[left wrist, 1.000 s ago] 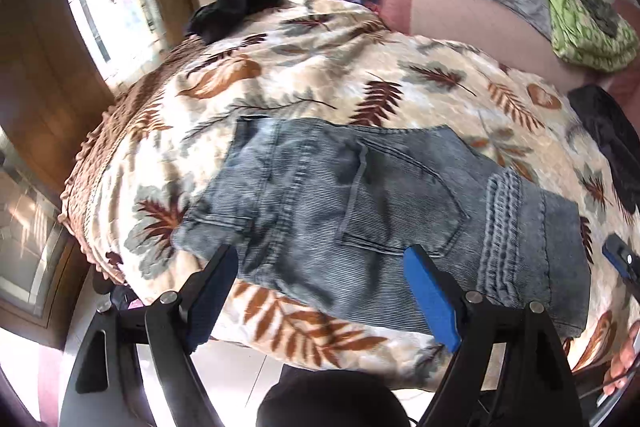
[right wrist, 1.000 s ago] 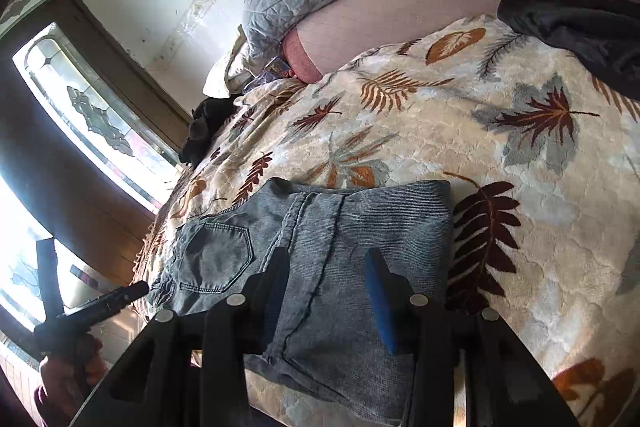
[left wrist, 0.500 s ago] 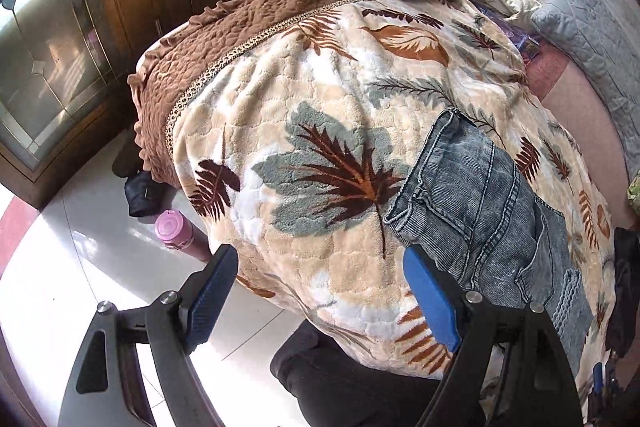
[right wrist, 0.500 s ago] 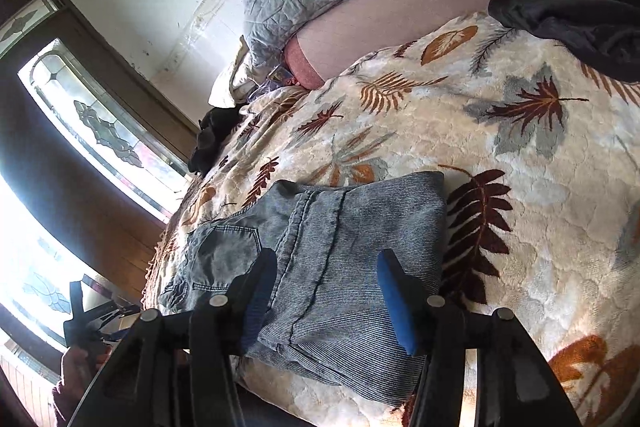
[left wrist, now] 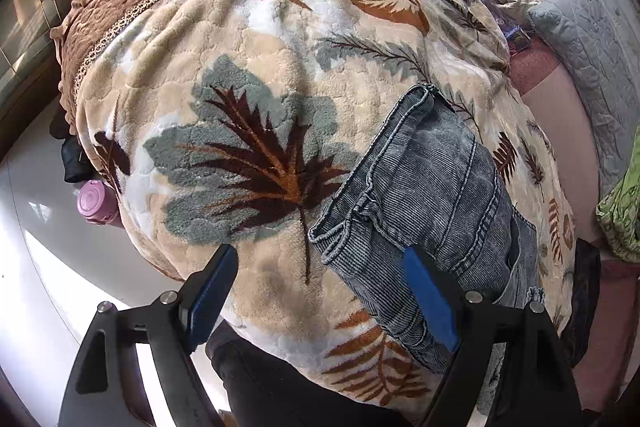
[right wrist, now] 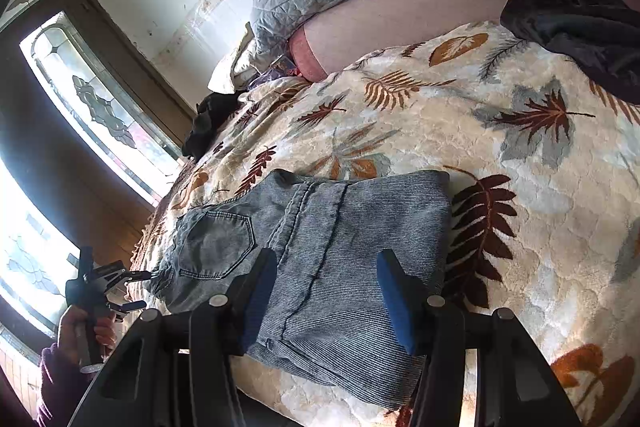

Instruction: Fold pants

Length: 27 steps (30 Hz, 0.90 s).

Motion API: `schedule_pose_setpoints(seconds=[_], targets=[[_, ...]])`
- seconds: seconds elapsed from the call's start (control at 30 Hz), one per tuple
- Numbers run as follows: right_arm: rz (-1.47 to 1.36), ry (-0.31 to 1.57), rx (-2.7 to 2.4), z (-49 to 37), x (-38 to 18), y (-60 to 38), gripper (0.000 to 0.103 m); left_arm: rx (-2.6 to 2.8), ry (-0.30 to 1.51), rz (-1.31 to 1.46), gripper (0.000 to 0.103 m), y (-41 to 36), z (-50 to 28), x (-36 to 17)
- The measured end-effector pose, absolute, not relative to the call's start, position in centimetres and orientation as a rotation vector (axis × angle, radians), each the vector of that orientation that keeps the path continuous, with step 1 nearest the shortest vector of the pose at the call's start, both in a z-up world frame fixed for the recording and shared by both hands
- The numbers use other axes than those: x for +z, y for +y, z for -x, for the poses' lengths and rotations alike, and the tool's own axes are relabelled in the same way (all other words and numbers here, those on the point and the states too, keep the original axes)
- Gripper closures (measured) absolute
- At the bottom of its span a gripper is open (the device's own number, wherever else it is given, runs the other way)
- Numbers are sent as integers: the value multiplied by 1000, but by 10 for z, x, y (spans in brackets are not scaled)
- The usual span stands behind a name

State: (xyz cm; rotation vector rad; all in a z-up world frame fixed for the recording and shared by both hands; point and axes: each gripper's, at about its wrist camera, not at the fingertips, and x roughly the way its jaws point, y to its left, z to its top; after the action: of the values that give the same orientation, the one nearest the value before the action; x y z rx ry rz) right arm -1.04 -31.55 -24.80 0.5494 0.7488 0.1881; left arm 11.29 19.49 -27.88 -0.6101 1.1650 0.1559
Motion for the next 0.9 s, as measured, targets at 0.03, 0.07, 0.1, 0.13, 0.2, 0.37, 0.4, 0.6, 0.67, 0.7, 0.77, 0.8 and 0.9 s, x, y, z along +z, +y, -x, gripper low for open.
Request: schedule_pose_setpoints(seconds=[0.03, 0.07, 0.1, 0.13, 0.2, 0.37, 0.4, 0.6, 0.67, 0.7, 0.77, 0.8, 0.9], targets=[[-548, 752, 190, 9, -248, -314, 47, 148, 1165, 628, 18, 194, -114, -281], [-546, 755, 193, 8, -249, -313, 47, 137, 1166, 647, 18, 194, -115, -283], [-541, 758, 193, 6, -249, -312, 47, 119, 1165, 666, 18, 193, -116, -284], [-531, 761, 193, 5, -250, -310, 47, 97, 1163, 680, 18, 191, -117, -284], [-509, 765, 197, 3, -250, -305, 47, 69, 1154, 682, 18, 187, -118, -282], [-446, 780, 210, -1, -252, -291, 47, 31, 1134, 682, 21, 177, -123, -283], [-439, 783, 215, -2, -252, -289, 47, 30, 1138, 680, 23, 177, -125, -285], [-398, 790, 228, -5, -254, -280, 47, 61, 1121, 697, 39, 177, -135, -294], [-392, 796, 229, -6, -255, -277, 47, 51, 1114, 689, 41, 175, -139, -293], [-392, 799, 232, -7, -256, -276, 47, 53, 1116, 685, 41, 174, -140, -293], [-395, 802, 242, -11, -257, -272, 47, 71, 1115, 693, 41, 174, -141, -295], [-394, 803, 246, -14, -258, -270, 47, 79, 1109, 708, 41, 175, -142, -296], [-390, 813, 263, -23, -260, -260, 47, 93, 1095, 725, 41, 176, -142, -297]])
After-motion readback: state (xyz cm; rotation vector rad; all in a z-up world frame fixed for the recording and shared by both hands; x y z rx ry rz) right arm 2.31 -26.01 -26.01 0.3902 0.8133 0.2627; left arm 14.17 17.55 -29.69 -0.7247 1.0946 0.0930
